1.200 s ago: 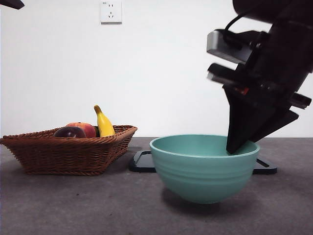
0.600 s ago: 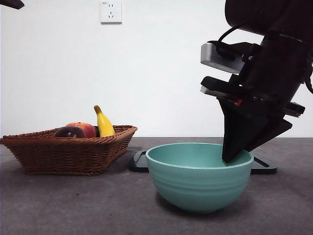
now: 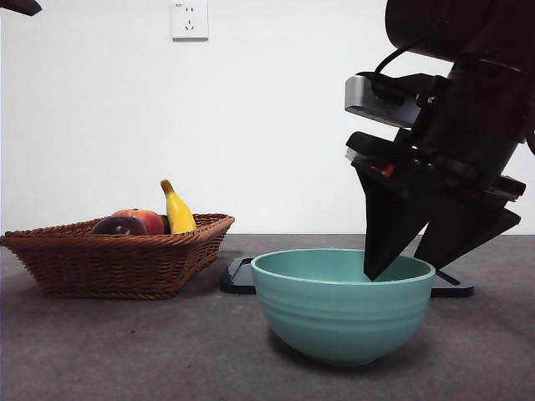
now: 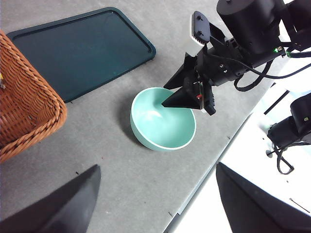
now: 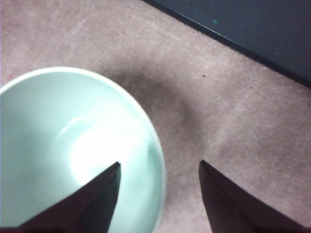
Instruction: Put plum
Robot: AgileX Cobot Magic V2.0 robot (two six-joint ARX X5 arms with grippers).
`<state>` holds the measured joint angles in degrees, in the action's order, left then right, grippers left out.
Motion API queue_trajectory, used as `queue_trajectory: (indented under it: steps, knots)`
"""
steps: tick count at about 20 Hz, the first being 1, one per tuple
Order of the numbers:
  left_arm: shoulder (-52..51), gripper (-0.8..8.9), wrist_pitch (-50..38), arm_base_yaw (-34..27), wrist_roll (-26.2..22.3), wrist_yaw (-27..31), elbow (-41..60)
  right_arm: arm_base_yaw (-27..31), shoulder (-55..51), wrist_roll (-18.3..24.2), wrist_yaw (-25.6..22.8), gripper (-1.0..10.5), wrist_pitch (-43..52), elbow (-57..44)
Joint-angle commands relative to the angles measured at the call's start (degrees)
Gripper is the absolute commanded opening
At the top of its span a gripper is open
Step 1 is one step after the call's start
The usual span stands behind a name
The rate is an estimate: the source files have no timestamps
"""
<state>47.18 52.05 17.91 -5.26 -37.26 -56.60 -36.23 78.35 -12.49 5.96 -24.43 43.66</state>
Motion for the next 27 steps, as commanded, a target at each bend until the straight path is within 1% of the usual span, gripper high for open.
queue_trajectory:
  steps: [1, 4, 8, 10, 17, 20, 27]
  knots:
    - [0.3, 3.74, -0.6, 0.2, -0.7, -0.1, -1.2, -0.4, -1.5, -0.8, -1.2, 2.7, -0.2, 0.9]
    - [0.3, 3.74, -0.6, 0.2, -0.7, -0.1, -1.2, -0.2, -5.8, 0.1, -3.5, 2.7, -4.6, 4.0]
    - [0.3, 3.74, -0.6, 0.2, -0.7, -0.1, -1.2, -0.3, -13.1, 1.5, -2.7, 2.7, -11.3, 8.9]
    - [0.3, 3.74, -0.6, 0.2, -0.7, -0.1, -1.2, -0.3, -17.1, 1.7, -0.8, 2.7, -14.8, 10.8]
    - [0.3, 3.74, -0.6, 0.2, -0.7, -0.1, -1.2, -0.3, -30.6, 2.1, 11.3, 2.7, -25.0, 11.6]
    - [0.3, 3.74, -0.6, 0.2, -0.7, -0.1, -1.2, -0.3, -34.4, 2.1, 11.9, 2.7, -28.5, 11.6]
    - [0.3, 3.74, -0.5, 0.2, -0.7, -0.1, -1.2, -0.3, -36.1, 2.1, 11.8, 2.7, -28.7, 11.6]
